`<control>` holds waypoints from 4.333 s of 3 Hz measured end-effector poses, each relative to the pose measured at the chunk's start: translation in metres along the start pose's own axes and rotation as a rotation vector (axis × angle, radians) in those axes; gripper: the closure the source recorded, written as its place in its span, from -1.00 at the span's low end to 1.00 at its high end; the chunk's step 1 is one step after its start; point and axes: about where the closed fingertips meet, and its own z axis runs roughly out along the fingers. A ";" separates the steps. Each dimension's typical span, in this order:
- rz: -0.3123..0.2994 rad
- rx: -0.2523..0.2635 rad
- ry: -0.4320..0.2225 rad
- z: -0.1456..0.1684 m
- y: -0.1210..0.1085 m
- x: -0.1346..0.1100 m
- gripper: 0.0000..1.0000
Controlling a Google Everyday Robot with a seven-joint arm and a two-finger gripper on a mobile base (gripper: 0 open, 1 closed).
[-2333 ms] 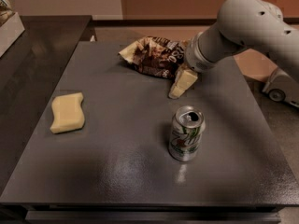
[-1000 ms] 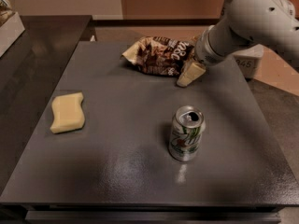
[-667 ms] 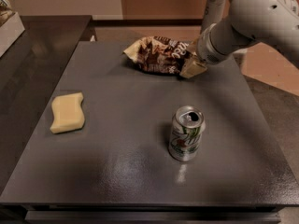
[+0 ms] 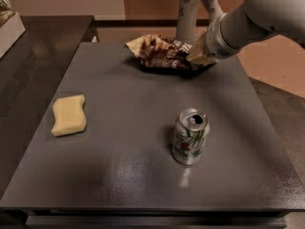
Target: Move brown chip bag near 7up can
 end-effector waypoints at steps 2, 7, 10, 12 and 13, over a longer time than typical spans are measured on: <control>-0.042 -0.010 -0.061 -0.040 0.019 -0.014 1.00; 0.001 -0.121 -0.109 -0.115 0.112 0.024 1.00; 0.030 -0.130 -0.095 -0.141 0.139 0.035 0.65; 0.032 -0.132 -0.081 -0.146 0.145 0.035 -0.43; 0.028 -0.130 -0.080 -0.147 0.145 0.033 -0.90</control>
Offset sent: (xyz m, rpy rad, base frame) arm -0.0717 -0.0112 0.0388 0.0559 -0.0193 0.0990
